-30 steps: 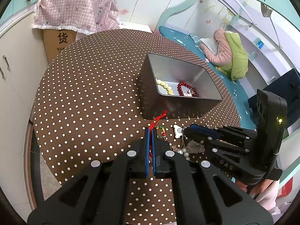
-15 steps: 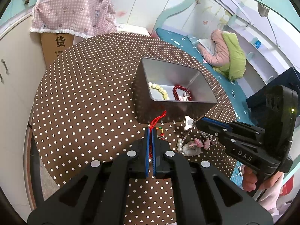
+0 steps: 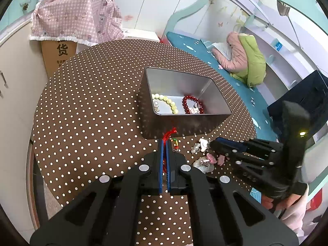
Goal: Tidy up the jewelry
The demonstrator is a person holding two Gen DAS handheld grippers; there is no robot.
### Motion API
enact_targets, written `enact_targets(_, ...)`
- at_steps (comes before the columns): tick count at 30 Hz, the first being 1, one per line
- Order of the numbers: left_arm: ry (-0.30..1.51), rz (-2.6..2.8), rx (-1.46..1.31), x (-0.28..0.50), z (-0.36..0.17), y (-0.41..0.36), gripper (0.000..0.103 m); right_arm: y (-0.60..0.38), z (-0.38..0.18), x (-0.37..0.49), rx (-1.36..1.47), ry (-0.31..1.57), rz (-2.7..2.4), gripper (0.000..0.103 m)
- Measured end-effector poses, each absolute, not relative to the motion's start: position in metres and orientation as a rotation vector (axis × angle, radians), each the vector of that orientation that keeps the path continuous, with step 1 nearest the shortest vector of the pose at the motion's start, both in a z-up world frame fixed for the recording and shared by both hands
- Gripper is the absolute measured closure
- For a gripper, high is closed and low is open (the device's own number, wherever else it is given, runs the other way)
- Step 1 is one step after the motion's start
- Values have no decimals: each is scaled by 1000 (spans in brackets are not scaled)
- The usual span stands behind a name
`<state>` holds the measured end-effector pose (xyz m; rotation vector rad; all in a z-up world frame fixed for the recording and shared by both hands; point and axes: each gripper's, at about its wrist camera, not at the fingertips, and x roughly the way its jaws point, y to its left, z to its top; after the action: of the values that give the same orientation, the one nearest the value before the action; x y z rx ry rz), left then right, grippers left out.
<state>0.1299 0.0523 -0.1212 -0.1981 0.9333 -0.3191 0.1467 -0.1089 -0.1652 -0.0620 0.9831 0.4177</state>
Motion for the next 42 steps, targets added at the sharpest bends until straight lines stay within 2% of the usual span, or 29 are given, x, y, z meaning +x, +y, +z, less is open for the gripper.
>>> enact_targets(10,941,-313,-203,130,-125,52,101,-102,-155,133,-57,947,505,88)
enact_targets(27,951,-314,-228,132,-131,65,101,-72,-166,158,-117,1077,353,86)
enact_targets(29,949,-315,-233,131,-132,68,101,-73,-160,157,-105,1072,364,82)
enact_targets(31,949,-316,-236,131,-132,70,101,-74,-152,154,-119,1039,369,60)
enact_targets(32,950,-315,-239,132,-133,71,101,-76,-147,153,-134,1011,359,57)
enact_targets(42,960,-319,-253,134,-139,77,101,-72,-164,156,-206,1017,375,57)
